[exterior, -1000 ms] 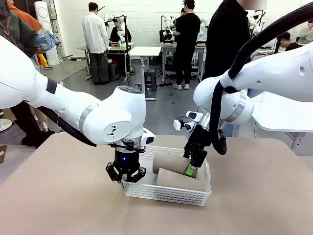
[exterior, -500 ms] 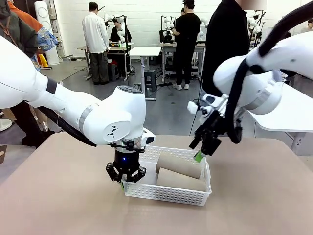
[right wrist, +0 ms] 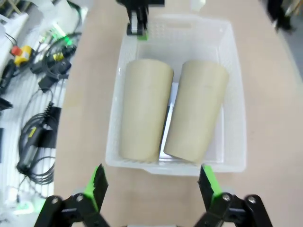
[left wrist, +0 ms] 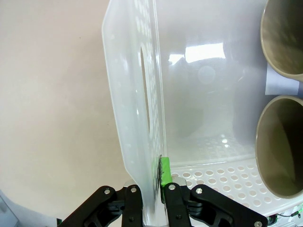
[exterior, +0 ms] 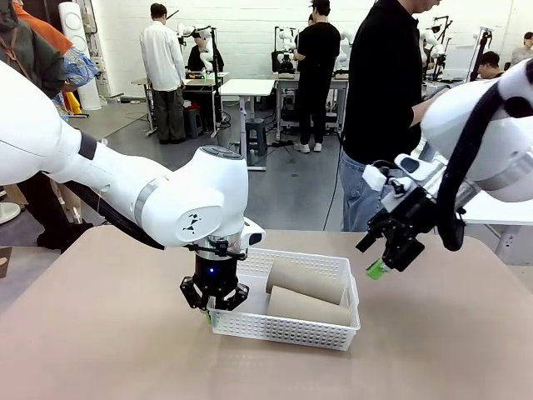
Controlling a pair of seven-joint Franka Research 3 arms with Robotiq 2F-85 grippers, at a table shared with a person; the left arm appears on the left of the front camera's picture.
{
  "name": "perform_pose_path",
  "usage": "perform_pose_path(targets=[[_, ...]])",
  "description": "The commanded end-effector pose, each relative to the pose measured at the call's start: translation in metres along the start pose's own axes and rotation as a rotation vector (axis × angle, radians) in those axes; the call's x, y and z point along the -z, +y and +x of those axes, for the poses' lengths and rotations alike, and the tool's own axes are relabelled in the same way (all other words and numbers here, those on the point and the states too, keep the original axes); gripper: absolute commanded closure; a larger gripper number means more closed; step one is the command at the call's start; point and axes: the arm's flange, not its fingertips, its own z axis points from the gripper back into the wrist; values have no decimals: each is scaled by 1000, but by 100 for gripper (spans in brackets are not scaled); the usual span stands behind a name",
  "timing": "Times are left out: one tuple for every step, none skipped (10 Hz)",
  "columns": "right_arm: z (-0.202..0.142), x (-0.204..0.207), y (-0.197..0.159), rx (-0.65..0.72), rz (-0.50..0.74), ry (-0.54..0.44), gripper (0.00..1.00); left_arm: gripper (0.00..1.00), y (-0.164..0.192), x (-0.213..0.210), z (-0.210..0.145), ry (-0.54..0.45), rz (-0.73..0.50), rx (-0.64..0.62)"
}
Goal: Clean and organize the cups into the basket.
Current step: Pick up the Reusable plastic cup from the right side of the table and stack it inside the Organizing basket in the center of the table.
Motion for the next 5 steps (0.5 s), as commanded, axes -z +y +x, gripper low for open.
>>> perform_pose_path(targets=[[-41,-30,33,-151,-51,-244,0,100,0,2,-2,6,9,-1],[-70,-47,44,-193,-91,-368,0,100,0,2,-2,6,9,-1],[-102,-65,53,-207,-158,-436,0,100,0,2,-2,6,9,-1],[-139,-85,60,-193,-174,-554,0,100,0,2,-2,6,9,-1],[-170,-99,62,-145,-187,-637,0,100,0,2,-2,6,9,-1]])
